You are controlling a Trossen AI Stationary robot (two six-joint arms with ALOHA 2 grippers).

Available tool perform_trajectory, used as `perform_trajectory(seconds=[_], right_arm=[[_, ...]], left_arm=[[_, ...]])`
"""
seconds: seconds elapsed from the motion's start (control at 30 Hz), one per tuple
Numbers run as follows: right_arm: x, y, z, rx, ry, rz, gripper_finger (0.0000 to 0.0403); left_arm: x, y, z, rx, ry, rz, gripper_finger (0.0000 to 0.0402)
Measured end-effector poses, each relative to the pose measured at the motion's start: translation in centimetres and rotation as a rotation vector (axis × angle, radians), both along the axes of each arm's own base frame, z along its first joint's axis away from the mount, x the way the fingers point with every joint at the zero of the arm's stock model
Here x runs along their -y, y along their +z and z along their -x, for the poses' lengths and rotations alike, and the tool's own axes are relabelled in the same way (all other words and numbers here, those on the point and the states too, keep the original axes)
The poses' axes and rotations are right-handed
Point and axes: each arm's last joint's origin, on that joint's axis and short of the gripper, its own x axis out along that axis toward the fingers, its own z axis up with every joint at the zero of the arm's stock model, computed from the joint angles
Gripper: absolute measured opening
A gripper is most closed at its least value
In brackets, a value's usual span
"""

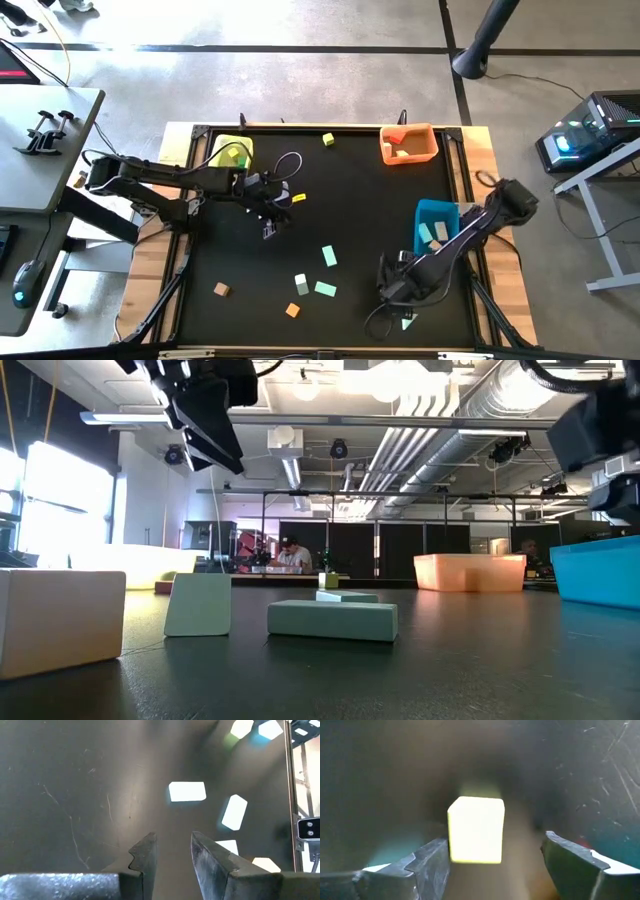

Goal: Sort blocks by size
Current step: Put the yellow square block into the yellow bin

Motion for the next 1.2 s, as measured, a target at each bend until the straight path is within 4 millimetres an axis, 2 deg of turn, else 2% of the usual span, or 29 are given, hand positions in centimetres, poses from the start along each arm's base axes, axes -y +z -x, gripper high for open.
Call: perform_trajectory(seconds=[0.13,0.23,0.37,0.43,0.53,0.6,0.7,0.8,0.97,1.1,1.2], right_arm=[[-0.8,-0.6,-0.8,0.023,-0.016,0.006,0.0264],[-1.1,-0.9,-1.1,0.031,-0.026,-0.007,0.0220],[-1.1,-0.7,-1.0,-0.012,-0.070,-0.067,0.0141],[-1.1,0.2,-1.2,-0.023,-0.154,-0.120,0.0127],[-0.6,2.5,-1.9,0.076,-0.244,-0.171,0.0128],[0.1,4.6,-2.7,0.239,-0.287,-0.181,0.0128],[2.1,7.9,-3.6,0.484,-0.387,-0.175,0.0128],[4.5,11.2,-4.3,0.705,-0.469,-0.186,0.0128],[7.7,16.3,-5.8,1.085,-0.456,-0.265,0.0128],[9.6,19.0,-6.9,1.319,-0.399,-0.360,0.0128],[10.9,19.6,-7.4,1.379,-0.409,-0.385,0.0128]], left_arm=[[0.1,0.2,-0.3,0.035,-0.001,-0.002,0.0105],[0.1,0.4,-0.5,0.070,-0.001,-0.002,0.0105],[0.1,0.6,-0.7,0.098,-0.001,-0.002,0.0105],[0.1,0.7,-0.8,0.110,0.011,0.005,0.0105],[0.2,1.0,-1.1,0.156,0.001,-0.002,0.0105],[0.5,1.5,-1.5,0.222,-0.026,-0.019,0.0105],[1.2,2.7,-2.2,0.369,-0.052,-0.020,0.0105],[2.1,4.3,-2.8,0.557,-0.114,-0.057,0.0105],[4.5,7.5,-3.0,0.942,-0.331,-0.284,0.0106],[5.4,8.6,-2.8,1.063,-0.391,-0.429,0.0127],[5.3,8.9,-2.9,1.075,-0.408,-0.511,0.0161]])
